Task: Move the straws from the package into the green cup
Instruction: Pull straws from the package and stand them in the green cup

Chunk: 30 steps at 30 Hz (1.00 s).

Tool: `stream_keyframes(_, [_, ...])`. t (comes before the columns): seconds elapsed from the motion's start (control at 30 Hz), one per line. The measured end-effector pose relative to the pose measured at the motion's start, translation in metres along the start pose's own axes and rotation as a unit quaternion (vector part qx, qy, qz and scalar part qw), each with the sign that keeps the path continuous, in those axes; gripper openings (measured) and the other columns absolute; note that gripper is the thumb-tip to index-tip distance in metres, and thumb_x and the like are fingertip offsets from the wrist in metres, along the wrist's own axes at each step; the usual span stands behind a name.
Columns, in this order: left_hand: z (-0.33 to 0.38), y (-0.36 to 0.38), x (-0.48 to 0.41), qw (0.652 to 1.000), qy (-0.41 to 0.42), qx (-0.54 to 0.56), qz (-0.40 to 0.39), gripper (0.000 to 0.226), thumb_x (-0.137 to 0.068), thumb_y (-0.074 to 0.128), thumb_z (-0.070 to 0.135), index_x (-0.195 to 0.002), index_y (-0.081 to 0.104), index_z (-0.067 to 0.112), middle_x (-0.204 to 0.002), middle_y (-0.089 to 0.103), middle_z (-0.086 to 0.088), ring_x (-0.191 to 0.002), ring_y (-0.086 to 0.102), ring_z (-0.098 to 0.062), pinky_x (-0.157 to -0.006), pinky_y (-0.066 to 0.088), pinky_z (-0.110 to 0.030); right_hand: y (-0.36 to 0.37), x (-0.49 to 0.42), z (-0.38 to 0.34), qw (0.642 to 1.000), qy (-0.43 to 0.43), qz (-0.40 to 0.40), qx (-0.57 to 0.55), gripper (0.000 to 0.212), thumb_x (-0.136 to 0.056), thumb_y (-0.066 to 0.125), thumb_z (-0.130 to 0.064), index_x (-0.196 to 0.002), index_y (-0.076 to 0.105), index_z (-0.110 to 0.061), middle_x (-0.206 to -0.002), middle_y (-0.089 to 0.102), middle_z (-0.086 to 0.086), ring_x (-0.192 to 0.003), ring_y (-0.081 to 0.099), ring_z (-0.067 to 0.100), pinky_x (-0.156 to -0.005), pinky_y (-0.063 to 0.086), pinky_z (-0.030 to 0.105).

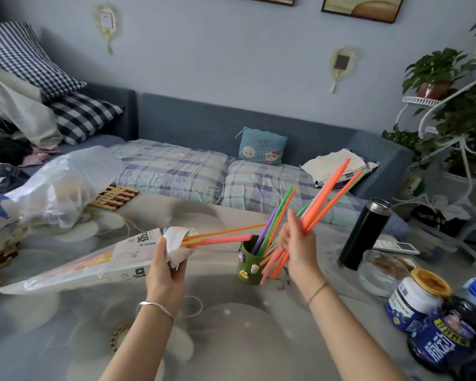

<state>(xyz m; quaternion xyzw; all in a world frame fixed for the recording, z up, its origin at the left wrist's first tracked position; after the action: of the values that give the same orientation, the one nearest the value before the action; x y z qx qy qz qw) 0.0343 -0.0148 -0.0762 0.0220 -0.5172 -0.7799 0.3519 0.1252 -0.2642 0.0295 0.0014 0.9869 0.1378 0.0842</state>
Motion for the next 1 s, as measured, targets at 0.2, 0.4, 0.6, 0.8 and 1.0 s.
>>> stream_keyframes(0.2, [-0.003,0.002,-0.006,1.0,-0.004,0.005,-0.003,0.042,-0.095,0.055,0.025,-0.131,0.055,0.004,-0.131,0.061,-0.012,-0.117,0.061,-0.018,-0.083,0.055,-0.026,0.009,-0.043,-0.031,0.998,-0.053,0.035,0.023,0.049,-0.094,0.049,-0.036,-0.051,0.031,-0.02,-0.036,0.031,-0.01,-0.033,0.03,0.004,-0.038,0.029,0.016])
stream_keyframes(0.4, [-0.003,-0.006,-0.014,1.0,0.003,0.009,-0.017,0.044,-0.096,0.053,0.026,-0.134,0.054,0.004,-0.13,0.062,-0.014,-0.11,0.064,-0.018,-0.082,0.055,-0.025,0.01,-0.059,0.03,0.998,-0.004,0.028,0.052,0.046,-0.091,0.051,-0.041,-0.054,0.035,-0.019,-0.042,0.034,-0.008,-0.037,0.035,0.008,-0.042,0.035,0.019])
stream_keyframes(0.6, [-0.007,-0.011,-0.017,1.0,0.001,0.011,-0.023,0.044,-0.096,0.051,0.027,-0.134,0.052,0.004,-0.13,0.061,-0.014,-0.116,0.061,-0.021,-0.083,0.055,-0.027,0.011,-0.063,0.057,0.992,0.013,-0.01,0.124,0.025,-0.083,0.068,-0.028,-0.066,0.055,-0.015,-0.06,0.056,0.001,-0.057,0.057,0.012,-0.057,0.051,0.021])
stream_keyframes(0.8, [-0.009,-0.006,-0.017,1.0,0.001,0.005,-0.027,0.046,-0.095,0.054,0.028,-0.134,0.053,0.002,-0.131,0.062,-0.016,-0.119,0.06,-0.025,-0.085,0.054,-0.031,0.006,-0.069,0.028,0.993,-0.022,-0.001,0.12,0.018,-0.089,0.058,-0.028,-0.077,0.06,-0.015,-0.079,0.069,0.002,-0.077,0.067,0.015,-0.076,0.054,0.027])
stream_keyframes(1.0, [-0.012,-0.002,-0.013,1.0,0.0,-0.001,-0.031,0.045,-0.095,0.054,0.026,-0.133,0.053,0.002,-0.132,0.06,-0.016,-0.122,0.058,-0.025,-0.086,0.054,-0.029,0.009,-0.073,0.026,0.991,0.019,-0.033,0.131,0.031,-0.097,0.042,-0.028,-0.089,0.06,-0.004,-0.082,0.07,0.006,-0.082,0.069,0.015,-0.083,0.055,0.03])
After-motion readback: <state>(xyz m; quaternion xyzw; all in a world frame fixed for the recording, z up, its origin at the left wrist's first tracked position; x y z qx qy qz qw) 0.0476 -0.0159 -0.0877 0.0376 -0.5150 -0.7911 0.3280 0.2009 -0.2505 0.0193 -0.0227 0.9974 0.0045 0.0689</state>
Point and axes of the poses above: each hand's wrist, its own x-axis away from the middle knuckle, its own y-axis out of the palm, z = x × y, the point moved 9 cm from there along -x, towards the middle knuckle
